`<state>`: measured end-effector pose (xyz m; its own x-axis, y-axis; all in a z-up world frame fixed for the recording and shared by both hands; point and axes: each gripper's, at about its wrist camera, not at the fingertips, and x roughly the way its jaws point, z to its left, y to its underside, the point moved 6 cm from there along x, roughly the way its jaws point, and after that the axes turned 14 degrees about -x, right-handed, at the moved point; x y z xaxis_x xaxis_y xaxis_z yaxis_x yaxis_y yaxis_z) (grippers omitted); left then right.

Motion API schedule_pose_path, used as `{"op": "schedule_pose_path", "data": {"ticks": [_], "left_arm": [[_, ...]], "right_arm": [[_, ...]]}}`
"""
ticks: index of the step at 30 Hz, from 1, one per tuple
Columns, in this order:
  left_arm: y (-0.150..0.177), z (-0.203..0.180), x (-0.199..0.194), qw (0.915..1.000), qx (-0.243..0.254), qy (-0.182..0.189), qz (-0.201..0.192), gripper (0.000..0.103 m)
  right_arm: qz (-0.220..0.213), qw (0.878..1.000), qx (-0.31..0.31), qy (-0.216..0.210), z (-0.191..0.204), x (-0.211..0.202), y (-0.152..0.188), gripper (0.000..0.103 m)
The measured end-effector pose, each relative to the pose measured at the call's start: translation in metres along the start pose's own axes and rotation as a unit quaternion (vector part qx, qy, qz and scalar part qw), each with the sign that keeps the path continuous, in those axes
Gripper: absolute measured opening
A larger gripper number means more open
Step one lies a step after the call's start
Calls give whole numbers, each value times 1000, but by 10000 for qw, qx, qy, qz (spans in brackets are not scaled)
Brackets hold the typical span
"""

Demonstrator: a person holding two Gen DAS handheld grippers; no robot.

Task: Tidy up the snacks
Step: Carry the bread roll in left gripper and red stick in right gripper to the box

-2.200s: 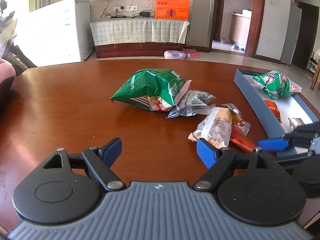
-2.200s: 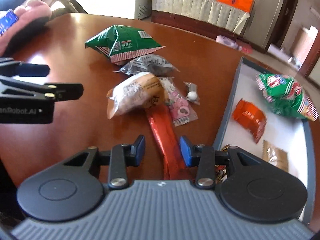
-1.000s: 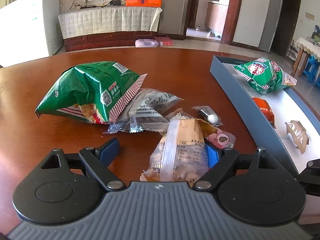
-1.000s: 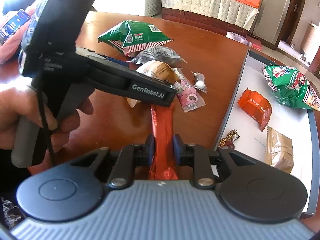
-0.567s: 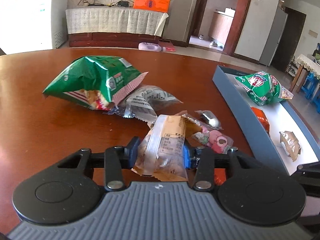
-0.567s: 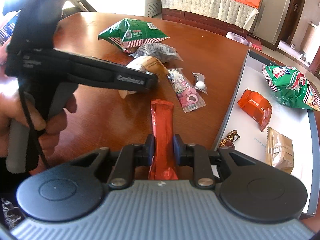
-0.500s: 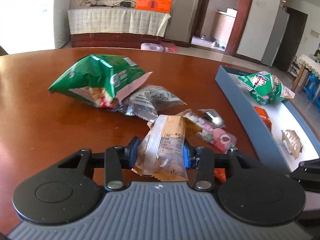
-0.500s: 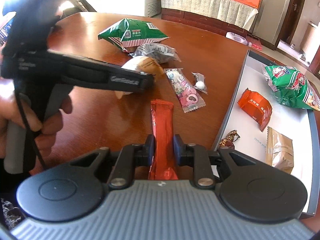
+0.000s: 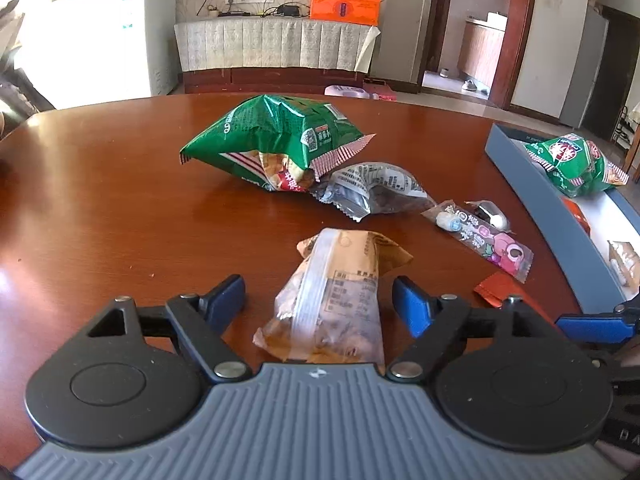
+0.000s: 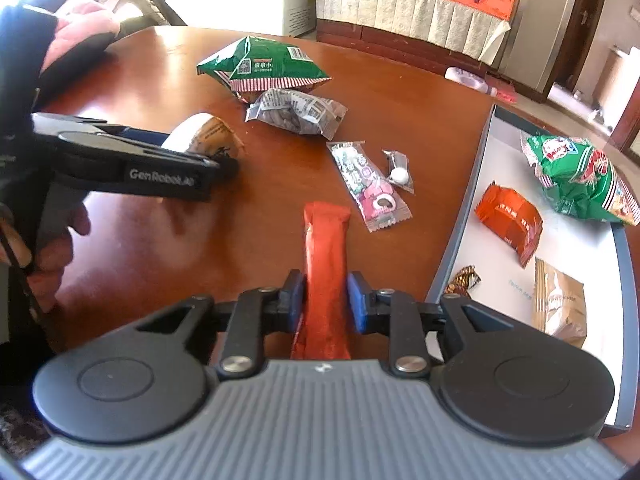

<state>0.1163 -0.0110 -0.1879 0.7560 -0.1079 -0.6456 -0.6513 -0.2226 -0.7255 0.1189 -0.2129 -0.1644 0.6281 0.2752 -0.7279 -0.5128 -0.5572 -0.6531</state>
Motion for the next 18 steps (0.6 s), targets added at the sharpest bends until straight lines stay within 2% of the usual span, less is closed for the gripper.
{"op": "schedule_pose_path", "data": {"ticks": [4, 9, 10, 11, 13, 18], "left_arm": [[1, -3, 1, 9999, 110, 17, 32, 83], [4, -4, 0, 9995, 292, -83, 21, 79], [4, -4, -1, 9995, 300, -90, 7, 74], [3, -4, -2, 9996, 283, -91, -7, 63], [2, -5, -3, 9997, 248, -80, 5, 51], [2, -4, -6, 9998, 202, -51, 56, 46]], "right_arm": [[-35, 10000, -8, 22, 2, 3, -4, 37], [-42, 9999, 32, -91, 4, 4, -5, 36], [-35, 9999, 37, -124, 4, 4, -5, 35], [-34, 9998, 46, -174, 5, 3, -5, 35], [-42, 9996, 34, -259, 8, 2, -4, 26], [-39, 9995, -20, -315, 13, -3, -1, 25]]}}
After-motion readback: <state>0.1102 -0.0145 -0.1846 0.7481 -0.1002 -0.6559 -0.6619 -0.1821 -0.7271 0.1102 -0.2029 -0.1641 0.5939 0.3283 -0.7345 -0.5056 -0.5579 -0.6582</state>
